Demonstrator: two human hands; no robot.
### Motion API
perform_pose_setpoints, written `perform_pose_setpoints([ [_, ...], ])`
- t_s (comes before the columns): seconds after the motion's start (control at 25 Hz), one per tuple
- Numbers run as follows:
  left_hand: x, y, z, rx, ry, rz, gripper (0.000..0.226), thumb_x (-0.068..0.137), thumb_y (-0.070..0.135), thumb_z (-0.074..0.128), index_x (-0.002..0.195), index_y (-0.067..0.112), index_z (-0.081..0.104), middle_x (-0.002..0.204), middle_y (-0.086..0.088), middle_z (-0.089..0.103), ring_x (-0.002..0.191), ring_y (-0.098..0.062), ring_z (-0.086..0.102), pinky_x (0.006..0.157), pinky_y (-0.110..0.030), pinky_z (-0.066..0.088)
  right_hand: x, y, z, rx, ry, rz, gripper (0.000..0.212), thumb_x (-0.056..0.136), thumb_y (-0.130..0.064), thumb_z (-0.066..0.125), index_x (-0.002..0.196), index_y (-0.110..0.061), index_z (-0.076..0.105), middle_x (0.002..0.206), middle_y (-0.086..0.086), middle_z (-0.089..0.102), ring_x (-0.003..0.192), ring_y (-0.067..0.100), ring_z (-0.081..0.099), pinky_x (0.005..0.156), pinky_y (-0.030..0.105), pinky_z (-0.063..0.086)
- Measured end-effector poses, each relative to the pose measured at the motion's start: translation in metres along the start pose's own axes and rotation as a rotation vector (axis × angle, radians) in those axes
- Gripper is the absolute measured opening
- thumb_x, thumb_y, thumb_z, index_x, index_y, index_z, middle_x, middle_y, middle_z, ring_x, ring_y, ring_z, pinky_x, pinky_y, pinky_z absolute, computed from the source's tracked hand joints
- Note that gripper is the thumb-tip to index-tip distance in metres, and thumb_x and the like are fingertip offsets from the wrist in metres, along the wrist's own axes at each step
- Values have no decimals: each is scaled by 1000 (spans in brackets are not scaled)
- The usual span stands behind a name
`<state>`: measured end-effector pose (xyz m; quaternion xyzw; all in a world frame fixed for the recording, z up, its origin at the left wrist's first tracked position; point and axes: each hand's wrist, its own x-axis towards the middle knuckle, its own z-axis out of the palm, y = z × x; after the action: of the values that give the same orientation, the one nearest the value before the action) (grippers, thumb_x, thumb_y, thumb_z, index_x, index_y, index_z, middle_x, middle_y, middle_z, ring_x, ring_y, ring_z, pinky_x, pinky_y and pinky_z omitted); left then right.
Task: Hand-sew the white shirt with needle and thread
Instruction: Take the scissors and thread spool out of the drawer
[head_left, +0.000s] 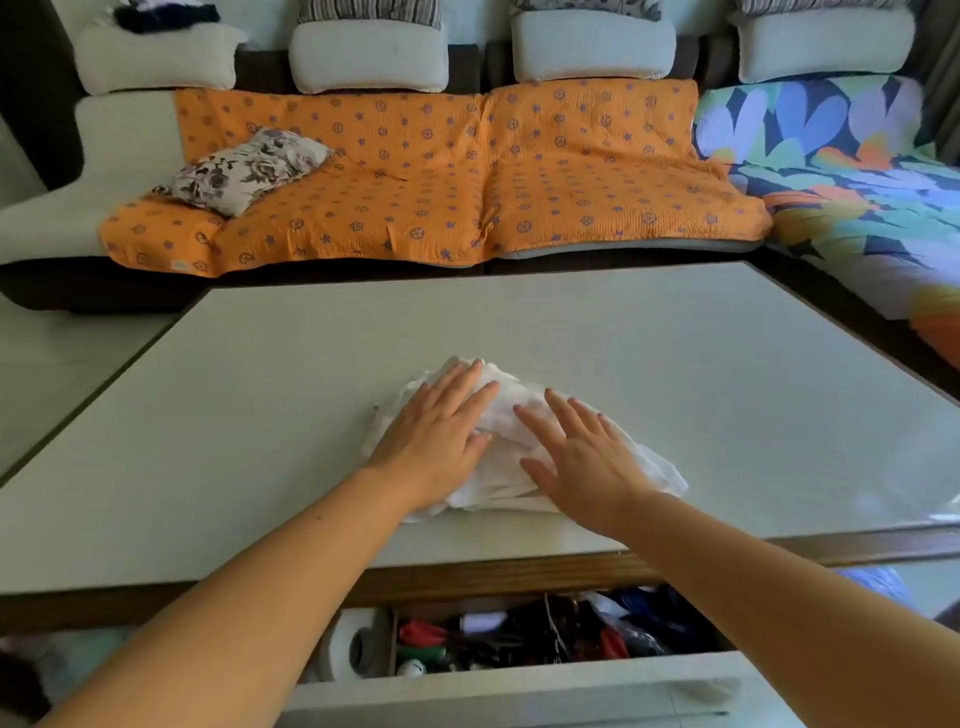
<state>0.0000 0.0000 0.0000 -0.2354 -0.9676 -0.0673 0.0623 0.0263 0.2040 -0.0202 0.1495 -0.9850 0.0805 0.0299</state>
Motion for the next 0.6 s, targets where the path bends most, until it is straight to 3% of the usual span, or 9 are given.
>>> perform_pose_setpoints([
  [0.2,-23,-6,30,37,-173,-70,68,103,49,31,157,25,-2,163,7,-20,149,-10,-20,121,-34,-8,-11,14,24,-97,-128,61,54,102,-49,20,151,-45,0,164,-1,-5,150,22,-8,121,43,-4],
  [0.4,-9,-7,43,-31,-241,-140,70,102,55,28,157,25,-2,163,5,-20,150,-13,-19,123,-37,-6,9,27,19,-220,-190,49,49,103,-46,14,150,-49,0,164,-2,-5,149,27,-14,119,53,-9],
  [0.52,-2,2,42,-128,-253,-154,72,100,56,31,158,25,1,164,3,-18,150,-15,-17,123,-37,-5,14,31,7,-325,-235,95,52,104,-34,22,149,-51,3,164,2,-7,147,34,-19,116,58,-12],
  [0.6,-8,6,35,-178,-218,-158,71,100,55,37,157,25,6,165,3,-13,151,-15,-15,123,-37,-3,9,22,3,-326,-147,123,59,100,-21,31,151,-44,14,163,7,3,149,35,-10,119,57,-5],
])
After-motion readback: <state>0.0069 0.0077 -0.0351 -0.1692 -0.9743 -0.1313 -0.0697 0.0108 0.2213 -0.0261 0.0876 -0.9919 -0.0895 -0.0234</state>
